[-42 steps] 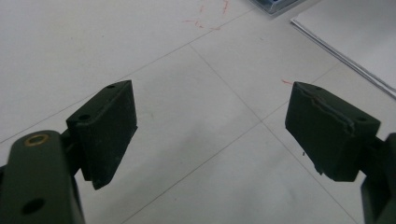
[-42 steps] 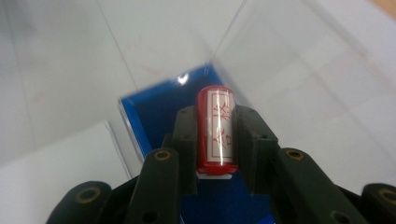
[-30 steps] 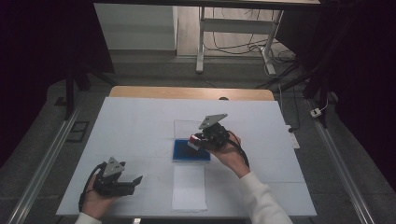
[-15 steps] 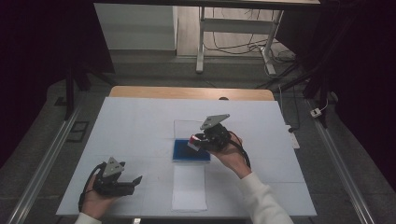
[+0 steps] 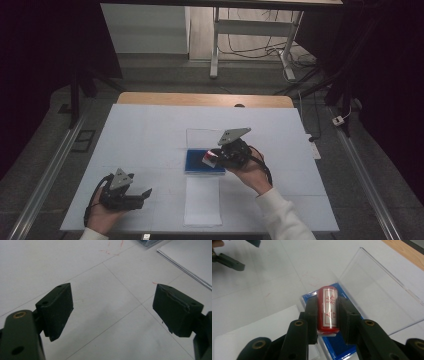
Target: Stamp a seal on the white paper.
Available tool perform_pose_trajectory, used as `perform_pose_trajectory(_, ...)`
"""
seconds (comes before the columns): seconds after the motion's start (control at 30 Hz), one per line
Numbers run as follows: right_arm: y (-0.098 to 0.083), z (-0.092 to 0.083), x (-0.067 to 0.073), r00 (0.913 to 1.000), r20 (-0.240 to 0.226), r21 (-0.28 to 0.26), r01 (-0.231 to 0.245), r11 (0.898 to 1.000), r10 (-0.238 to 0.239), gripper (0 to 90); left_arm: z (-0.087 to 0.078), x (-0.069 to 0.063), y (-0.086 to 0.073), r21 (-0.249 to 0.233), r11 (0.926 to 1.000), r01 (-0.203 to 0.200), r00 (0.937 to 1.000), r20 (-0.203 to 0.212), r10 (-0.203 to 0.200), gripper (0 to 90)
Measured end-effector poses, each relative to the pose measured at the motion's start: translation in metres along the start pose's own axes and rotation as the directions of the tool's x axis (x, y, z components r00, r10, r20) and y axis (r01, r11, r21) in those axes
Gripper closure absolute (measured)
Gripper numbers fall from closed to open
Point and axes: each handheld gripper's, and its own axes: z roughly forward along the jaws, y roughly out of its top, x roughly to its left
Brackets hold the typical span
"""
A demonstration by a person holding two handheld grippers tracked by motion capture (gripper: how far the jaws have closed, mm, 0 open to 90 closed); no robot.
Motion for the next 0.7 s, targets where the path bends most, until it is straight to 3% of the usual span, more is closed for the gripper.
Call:
perform_pose_trajectory(0.4, 0.0, -0.009, 0.021, 0.9984, -0.045, 0.005, 0.034, 0.999, -0.034, 70.4, 0.001, 0.0, 0.0, 0.004, 1.0, 0.001, 1.0, -0.002, -0.001, 17.0)
perform_pose_trajectory(0.7, -0.001, -0.008, 0.042, 0.9916, -0.103, 0.026, 0.081, 0.996, -0.078, 70.3, 0.0, 0.001, 0.0, -0.001, 1.0, 0.005, 1.0, -0.002, -0.005, 17.0)
